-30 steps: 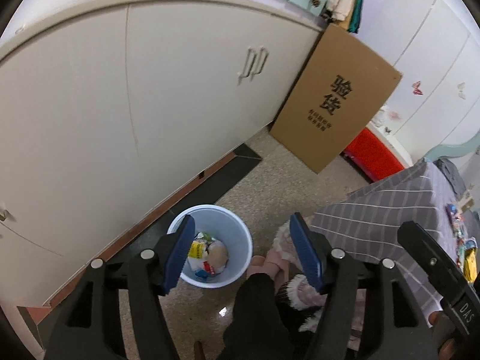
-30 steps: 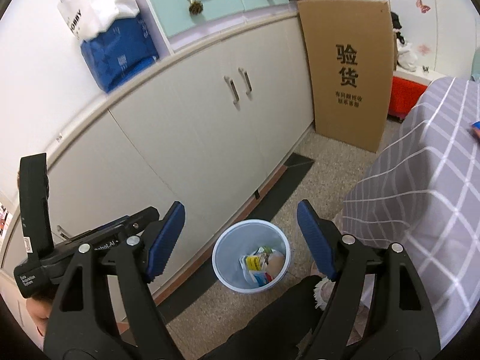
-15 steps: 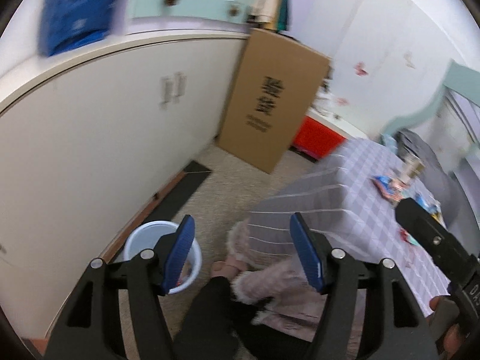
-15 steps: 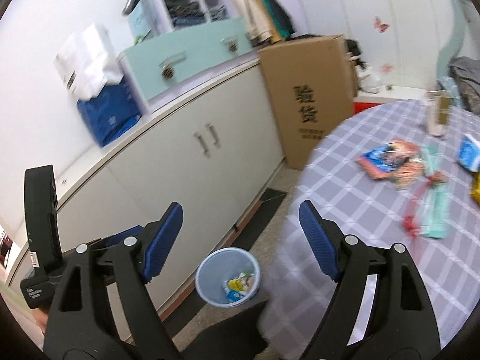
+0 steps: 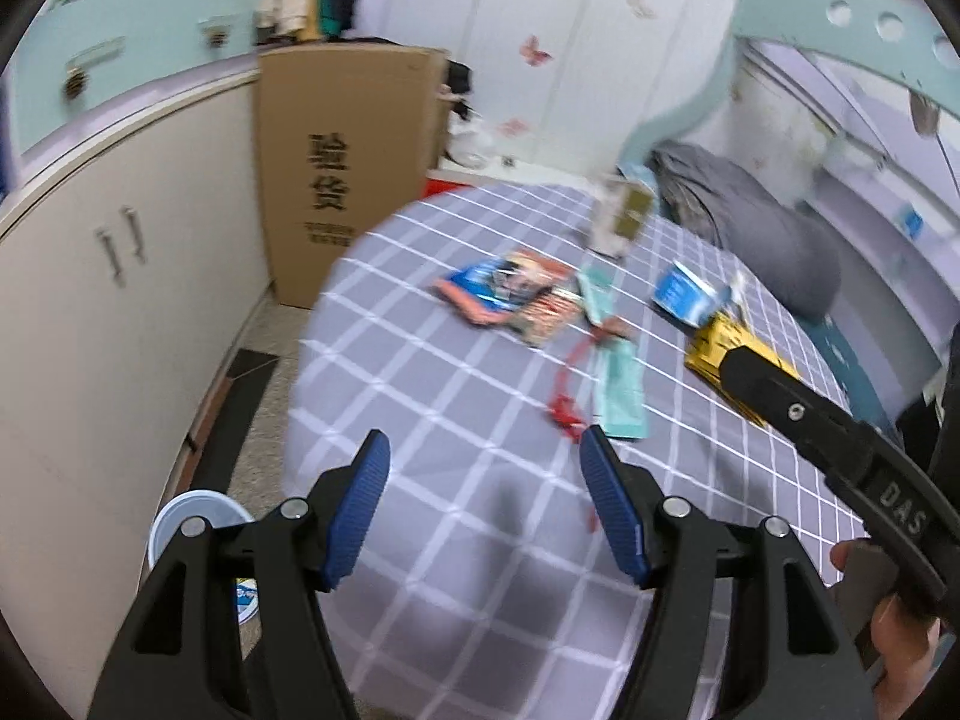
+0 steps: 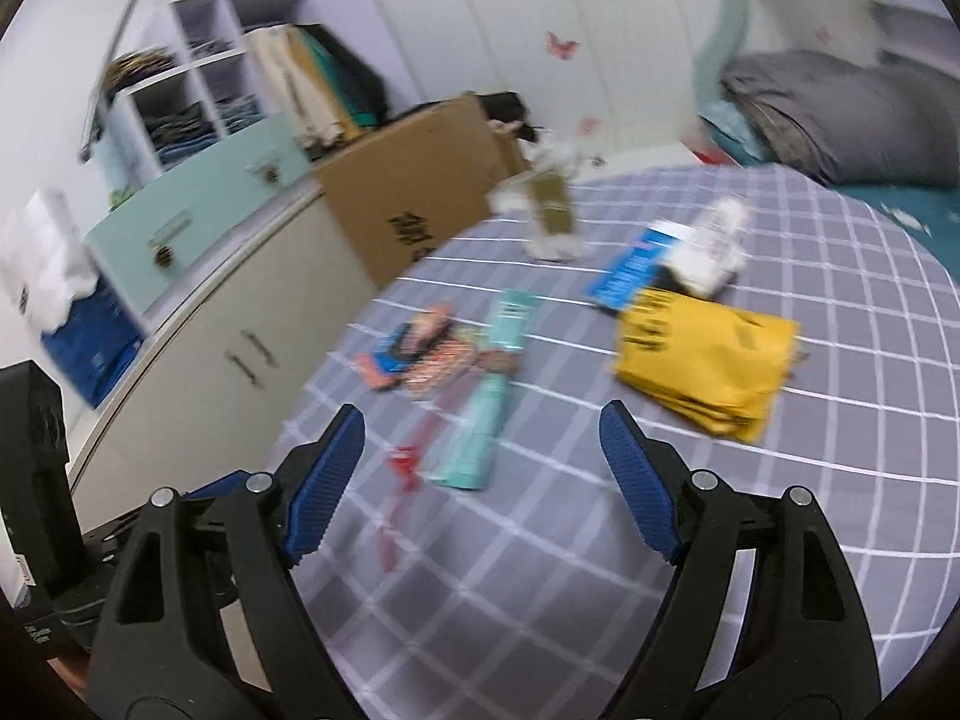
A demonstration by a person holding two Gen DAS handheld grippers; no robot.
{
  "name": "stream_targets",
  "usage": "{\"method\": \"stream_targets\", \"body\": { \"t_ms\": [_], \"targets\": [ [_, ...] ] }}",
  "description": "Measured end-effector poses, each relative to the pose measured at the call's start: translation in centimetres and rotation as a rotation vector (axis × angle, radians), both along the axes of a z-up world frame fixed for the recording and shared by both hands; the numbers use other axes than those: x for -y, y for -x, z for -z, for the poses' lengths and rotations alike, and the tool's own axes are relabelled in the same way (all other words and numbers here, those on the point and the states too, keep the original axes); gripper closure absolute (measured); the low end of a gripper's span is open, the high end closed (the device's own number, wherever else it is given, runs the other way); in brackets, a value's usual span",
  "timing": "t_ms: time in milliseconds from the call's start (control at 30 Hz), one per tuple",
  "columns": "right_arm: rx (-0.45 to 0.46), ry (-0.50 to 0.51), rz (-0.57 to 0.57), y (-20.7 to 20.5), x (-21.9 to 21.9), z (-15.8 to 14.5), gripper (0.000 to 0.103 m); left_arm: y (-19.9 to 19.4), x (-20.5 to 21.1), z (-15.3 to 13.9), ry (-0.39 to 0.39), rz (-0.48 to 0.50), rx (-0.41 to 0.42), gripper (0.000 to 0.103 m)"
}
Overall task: Collect trash
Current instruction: 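Move both tools back to the table toward the red string and teal package, then grasp the red string with the left tool while the right tool grasps the teal package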
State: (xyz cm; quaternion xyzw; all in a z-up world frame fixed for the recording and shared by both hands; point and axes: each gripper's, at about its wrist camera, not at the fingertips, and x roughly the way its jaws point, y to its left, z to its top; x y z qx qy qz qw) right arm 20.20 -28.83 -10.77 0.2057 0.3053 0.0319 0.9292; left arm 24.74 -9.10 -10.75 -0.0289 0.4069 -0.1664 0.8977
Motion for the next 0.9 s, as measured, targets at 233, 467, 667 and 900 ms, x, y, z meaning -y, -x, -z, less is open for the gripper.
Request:
{"method": "stream_targets", "body": {
  "t_ms": [233, 467, 667, 900],
  "targets": [
    [-0.004, -0.016, 0.022, 0.1, 2.2, 0.8, 0.024, -2.2, 4.1, 2.3, -0.070, 0.063, -0.054, 0.052],
    [-0.020, 0.027, 0.010, -0.7, 1.8, 1.1, 0.024, -3.1, 5.1, 3.2, -0.100, 0.106, -0.061, 0.100],
    [-0.053, 0.089, -0.043, -2.8, -0.5, 1.1, 0.024, -2.4, 1.9, 0.9, -0.037, 0.046, 0.040, 0.100],
    [-0.151, 0.171, -0.105, -6.8, -3.2, 2.3, 0.046, -1.7, -3.7, -2.6, -0.017, -0.089, 0.169, 0.100]
  ]
}}
